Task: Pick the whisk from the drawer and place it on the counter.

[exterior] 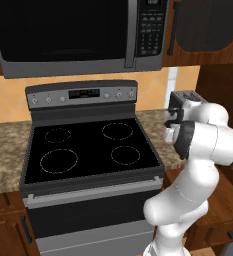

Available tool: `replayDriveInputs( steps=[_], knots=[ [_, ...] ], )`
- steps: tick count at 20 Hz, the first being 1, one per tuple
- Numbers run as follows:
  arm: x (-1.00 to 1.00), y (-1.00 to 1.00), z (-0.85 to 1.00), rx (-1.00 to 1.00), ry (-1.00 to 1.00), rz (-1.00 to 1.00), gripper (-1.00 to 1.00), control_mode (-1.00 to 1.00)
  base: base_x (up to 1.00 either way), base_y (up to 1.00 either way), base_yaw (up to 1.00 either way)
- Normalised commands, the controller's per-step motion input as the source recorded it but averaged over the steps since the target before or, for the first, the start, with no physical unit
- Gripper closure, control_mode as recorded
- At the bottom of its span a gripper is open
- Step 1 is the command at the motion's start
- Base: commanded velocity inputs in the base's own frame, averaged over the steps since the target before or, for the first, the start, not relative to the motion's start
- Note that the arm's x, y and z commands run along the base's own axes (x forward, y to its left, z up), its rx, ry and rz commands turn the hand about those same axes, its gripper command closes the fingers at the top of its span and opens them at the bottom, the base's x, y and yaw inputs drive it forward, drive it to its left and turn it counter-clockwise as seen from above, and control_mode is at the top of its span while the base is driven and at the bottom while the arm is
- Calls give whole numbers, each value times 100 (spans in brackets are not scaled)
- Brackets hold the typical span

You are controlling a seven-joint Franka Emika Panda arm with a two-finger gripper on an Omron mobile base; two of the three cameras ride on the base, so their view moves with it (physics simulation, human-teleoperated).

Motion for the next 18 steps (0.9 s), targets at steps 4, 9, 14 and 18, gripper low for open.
replayDriveInputs(
  steps=[4, 9, 14, 18],
  knots=[
    [52, -6, -35, 0, 0, 0, 100, -100, 0, 0, 0],
    [64, 0, -27, 0, 0, 0, 100, -100, 0, 0, 0],
    [58, 0, -33, 0, 0, 0, 100, -100, 0, 0, 0],
    [43, 0, -34, 0, 0, 0, 100, -100, 0, 0, 0]
  ],
)
